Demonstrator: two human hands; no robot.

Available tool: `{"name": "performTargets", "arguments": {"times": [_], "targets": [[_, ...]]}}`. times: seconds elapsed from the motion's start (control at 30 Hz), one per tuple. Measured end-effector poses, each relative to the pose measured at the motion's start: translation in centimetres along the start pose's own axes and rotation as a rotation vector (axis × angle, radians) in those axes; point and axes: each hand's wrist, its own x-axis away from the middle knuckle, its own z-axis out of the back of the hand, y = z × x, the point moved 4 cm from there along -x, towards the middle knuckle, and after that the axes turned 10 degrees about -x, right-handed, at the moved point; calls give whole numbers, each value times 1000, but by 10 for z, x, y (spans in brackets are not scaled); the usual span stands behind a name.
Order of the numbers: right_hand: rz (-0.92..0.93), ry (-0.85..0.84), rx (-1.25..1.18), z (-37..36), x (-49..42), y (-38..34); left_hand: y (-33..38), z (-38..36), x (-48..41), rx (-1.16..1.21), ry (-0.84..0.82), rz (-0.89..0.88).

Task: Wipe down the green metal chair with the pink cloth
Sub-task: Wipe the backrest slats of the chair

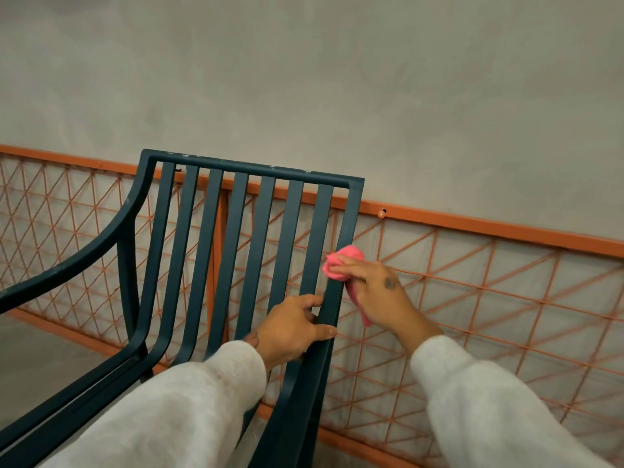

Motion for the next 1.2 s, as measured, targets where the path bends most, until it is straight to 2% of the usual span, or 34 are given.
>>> {"name": "performTargets", "arguments": {"times": [0.07, 0.2, 0.3, 0.37, 0.47, 0.6, 0.73, 0.83, 1.07, 1.2], "targets": [[40, -22, 161, 11, -23, 8, -1, -2, 1, 11, 4, 13], [129, -24, 330, 37, -64, -2, 0, 1, 1, -10, -9, 13], [165, 59, 388, 56, -93, -2, 1, 2, 1, -22, -9, 17], [161, 58, 422, 55, -101, -2, 2, 3, 0, -23, -8, 23], [151, 63, 384, 35, -85, 4, 3, 3, 0, -23, -7, 26], [167, 65, 215, 4, -32, 12, 4, 1, 1, -28, 5, 19], [236, -84, 123, -3, -3, 2, 5, 0, 3, -23, 21, 18], [164, -194, 100, 15, -16, -1, 4, 0, 5, -34, 20, 15], [105, -73, 274, 46, -87, 8, 3, 3, 3, -53, 6, 4], [138, 44, 261, 36, -80, 4, 4, 2, 5, -48, 2, 0]]}}
